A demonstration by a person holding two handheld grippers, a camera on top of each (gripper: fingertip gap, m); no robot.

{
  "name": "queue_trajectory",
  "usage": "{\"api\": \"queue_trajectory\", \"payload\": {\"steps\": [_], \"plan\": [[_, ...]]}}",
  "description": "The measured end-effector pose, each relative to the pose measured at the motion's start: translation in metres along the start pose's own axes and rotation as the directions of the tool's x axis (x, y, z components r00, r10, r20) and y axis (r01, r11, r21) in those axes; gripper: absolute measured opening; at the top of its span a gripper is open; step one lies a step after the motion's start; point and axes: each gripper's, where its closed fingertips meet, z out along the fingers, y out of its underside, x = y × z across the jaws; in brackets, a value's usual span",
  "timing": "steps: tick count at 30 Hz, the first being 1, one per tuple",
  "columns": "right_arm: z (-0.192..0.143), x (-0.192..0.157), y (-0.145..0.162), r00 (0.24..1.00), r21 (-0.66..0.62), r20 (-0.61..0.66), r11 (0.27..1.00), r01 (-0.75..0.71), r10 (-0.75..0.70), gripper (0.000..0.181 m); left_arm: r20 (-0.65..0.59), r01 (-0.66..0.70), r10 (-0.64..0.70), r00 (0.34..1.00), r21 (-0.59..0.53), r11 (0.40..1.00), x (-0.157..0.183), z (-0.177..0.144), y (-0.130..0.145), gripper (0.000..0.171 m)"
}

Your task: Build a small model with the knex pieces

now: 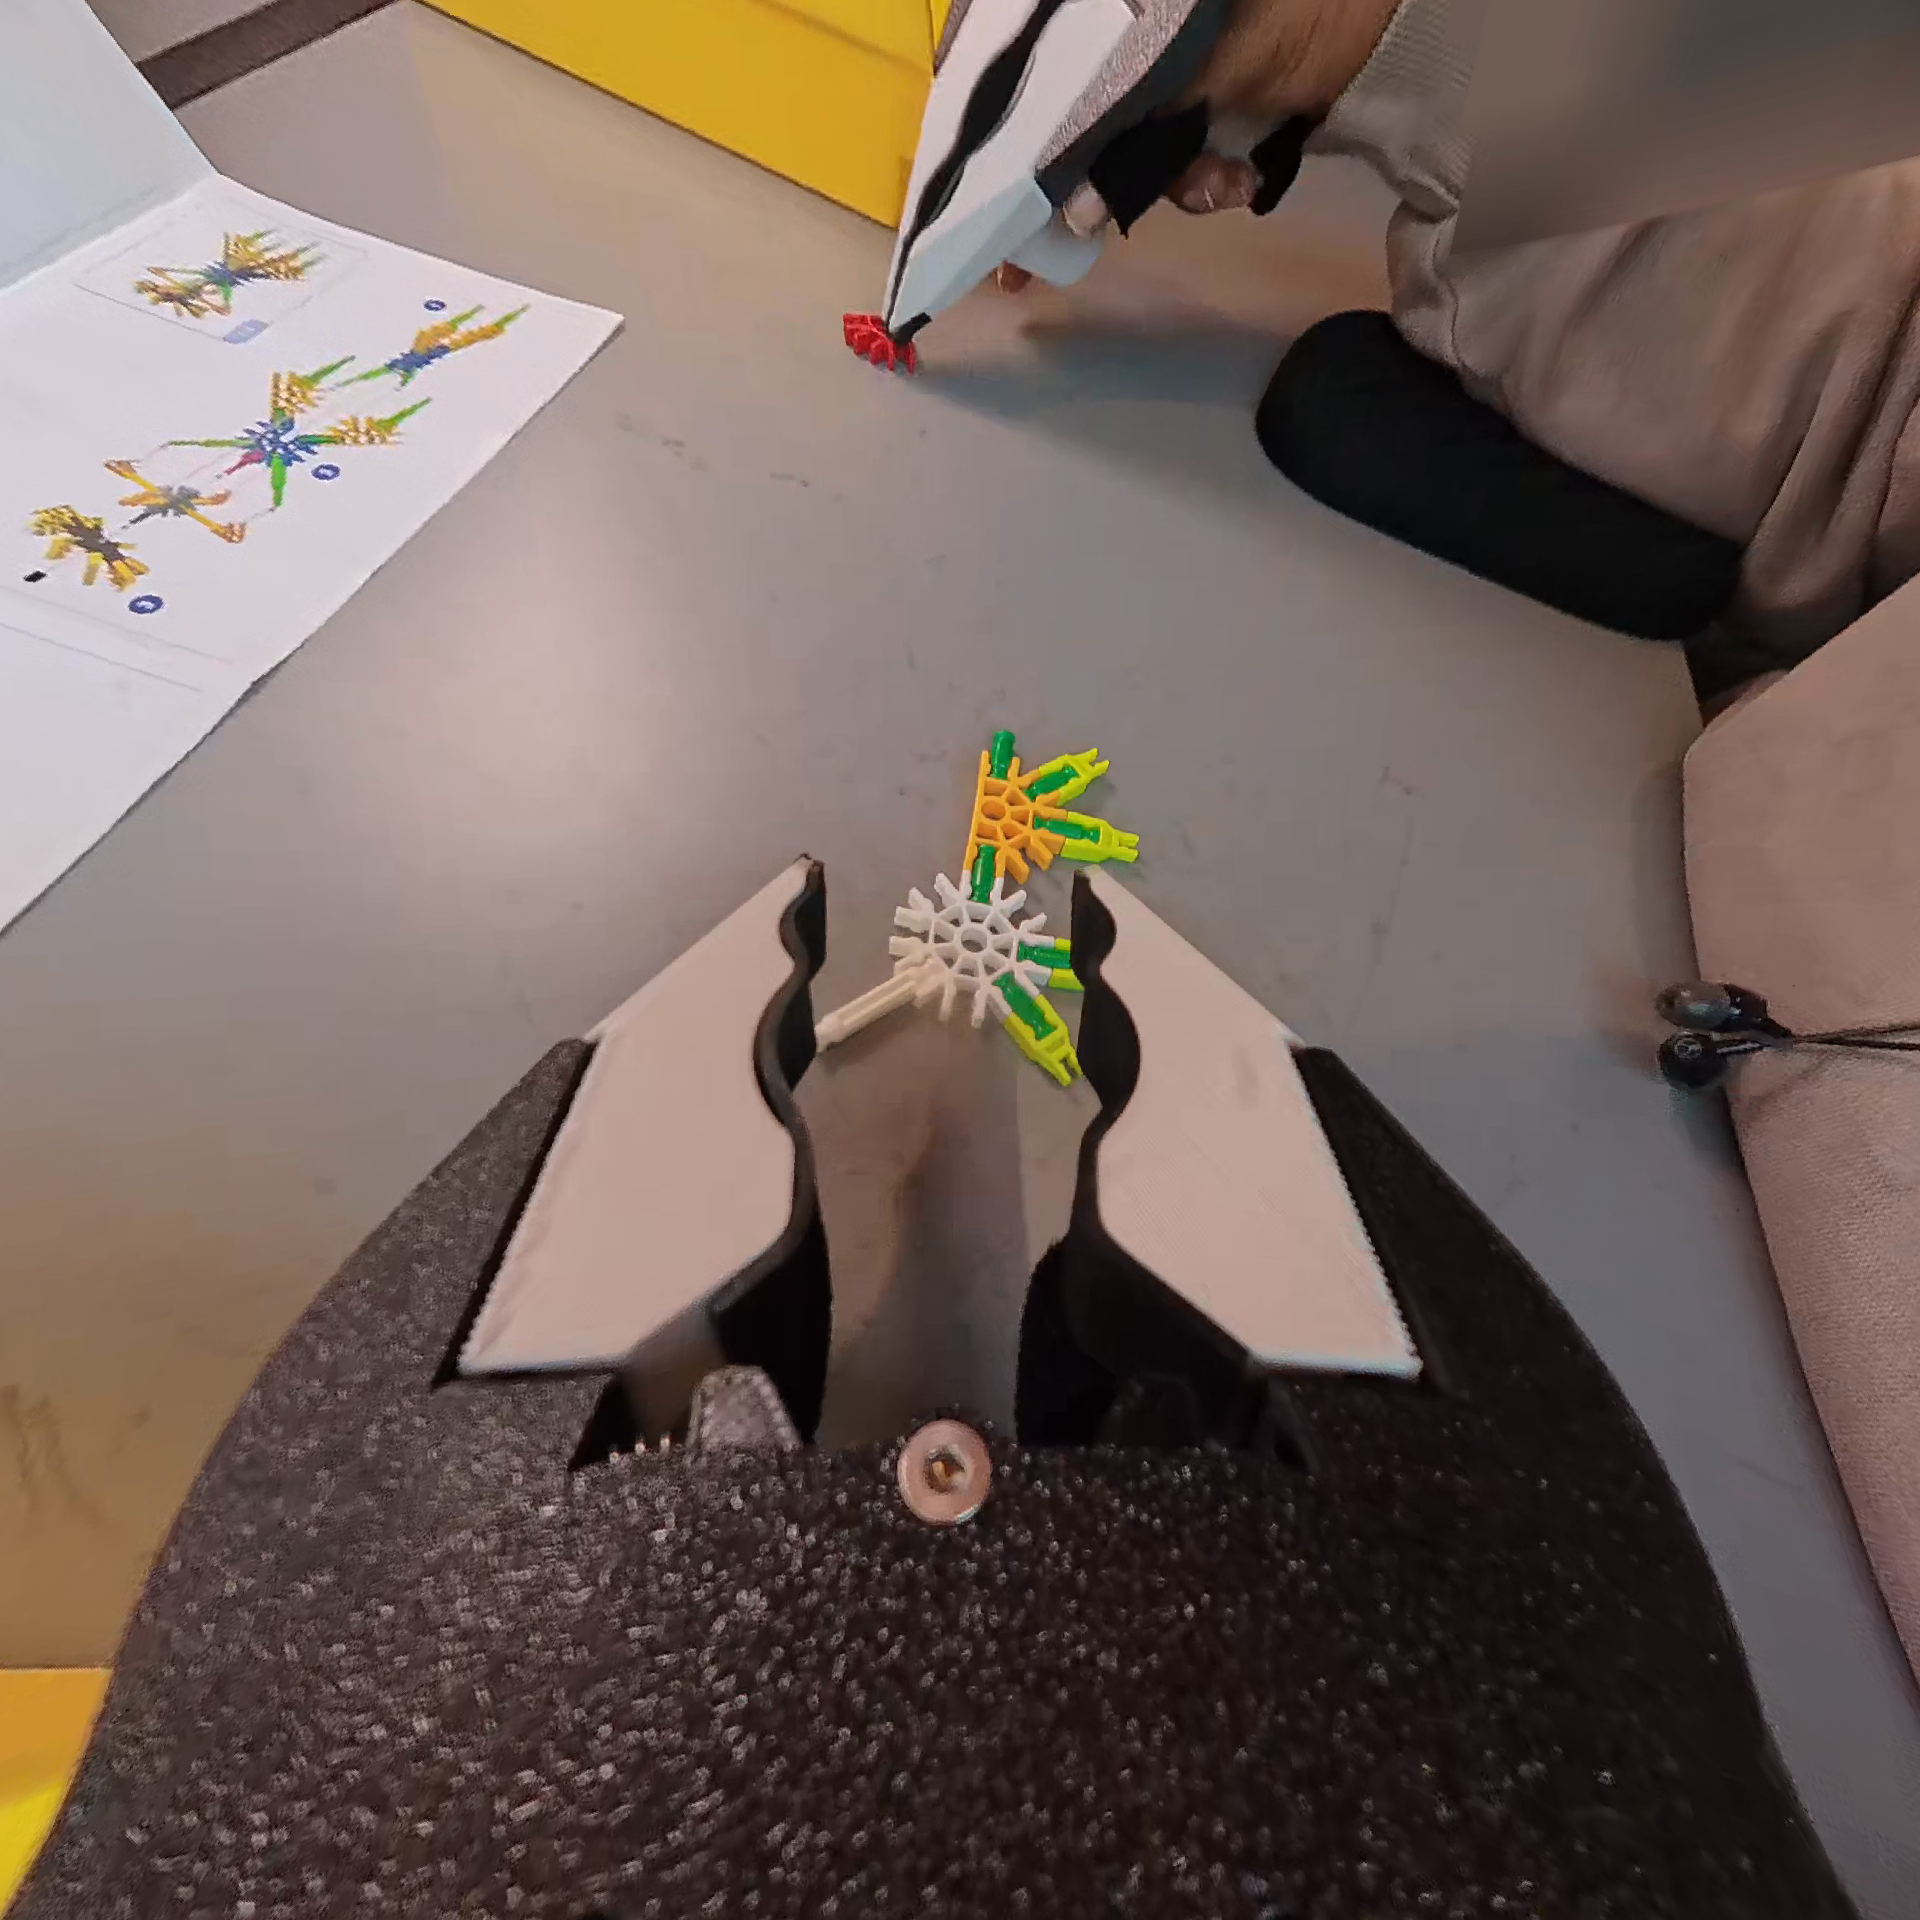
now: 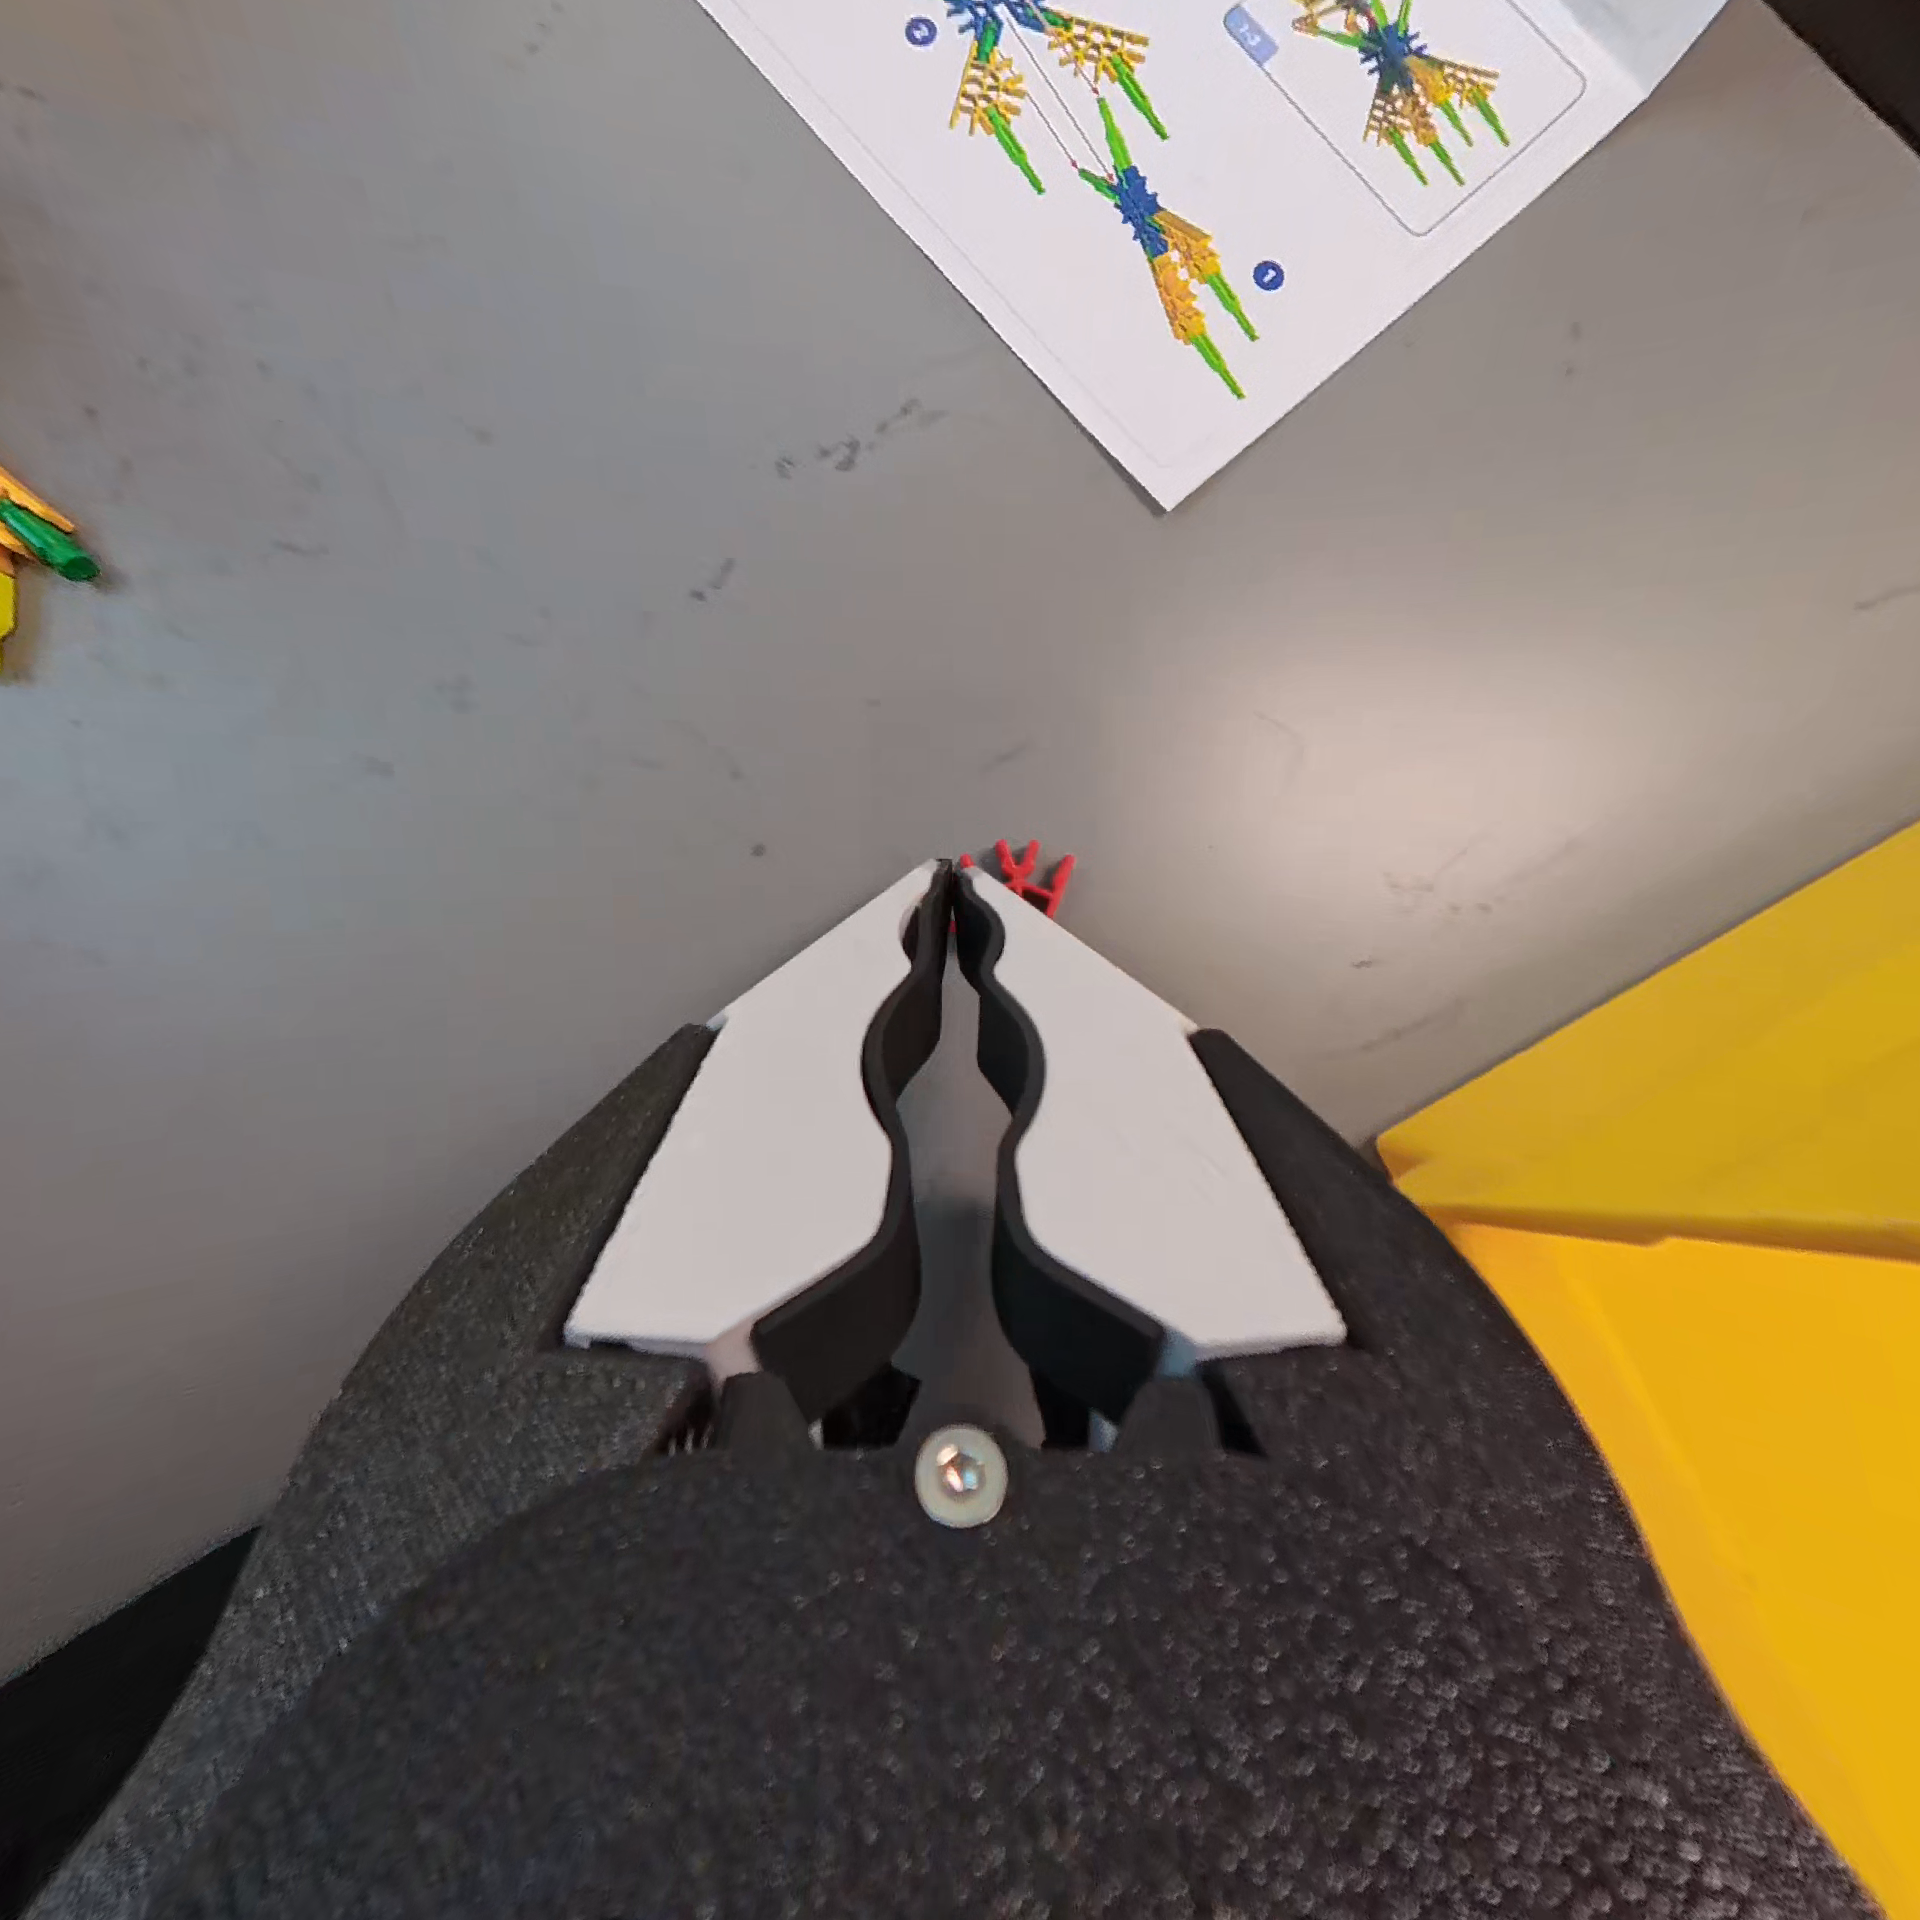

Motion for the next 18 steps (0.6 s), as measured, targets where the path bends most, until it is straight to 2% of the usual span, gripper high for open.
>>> {"api": "queue_trajectory", "payload": {"steps": [2,5,7,9,11,12,14,17,18], "plan": [[-0.003,-0.006,-0.011,1.000,0.055,0.024,0.998,-0.008,0.006,0.001,0.005,0.010,-0.010,1.000,0.011,1.000,-0.001,-0.001,-0.002,0.047],[-0.011,0.001,-0.021,0.999,0.119,0.008,0.992,-0.045,0.044,0.021,0.017,-0.007,0.007,1.000,0.003,1.000,-0.001,0.000,0.000,0.047],[-0.012,0.012,-0.015,0.997,0.105,-0.033,0.993,-0.062,0.066,0.030,0.020,-0.014,0.014,1.000,0.000,1.000,0.001,0.001,0.000,0.047],[-0.006,0.012,-0.001,0.997,0.039,-0.021,0.997,-0.069,0.070,0.044,0.019,-0.016,0.016,1.000,-0.004,1.000,0.002,0.002,0.000,0.047],[0.003,0.001,0.011,0.998,-0.037,0.025,0.998,-0.059,0.060,0.044,0.018,-0.015,0.015,1.000,-0.007,1.000,0.002,0.003,0.001,0.047],[0.003,-0.002,0.009,0.999,-0.031,0.021,0.999,-0.041,0.042,0.041,0.018,-0.014,0.014,1.000,-0.009,1.000,0.002,0.003,0.001,0.047],[0.002,-0.021,0.007,0.995,-0.050,0.101,0.999,-0.013,0.018,0.029,0.019,-0.013,0.013,1.000,-0.012,1.000,0.002,0.003,0.002,0.047],[0.000,-0.047,0.009,0.980,-0.075,0.192,0.995,0.066,-0.051,0.031,0.023,-0.011,0.012,1.000,-0.014,1.000,0.001,0.004,0.003,0.047],[-0.003,-0.057,0.009,0.969,-0.075,0.240,0.994,0.083,-0.063,0.025,0.023,-0.010,0.010,1.000,-0.015,1.000,0.001,0.004,0.003,0.047]]}}
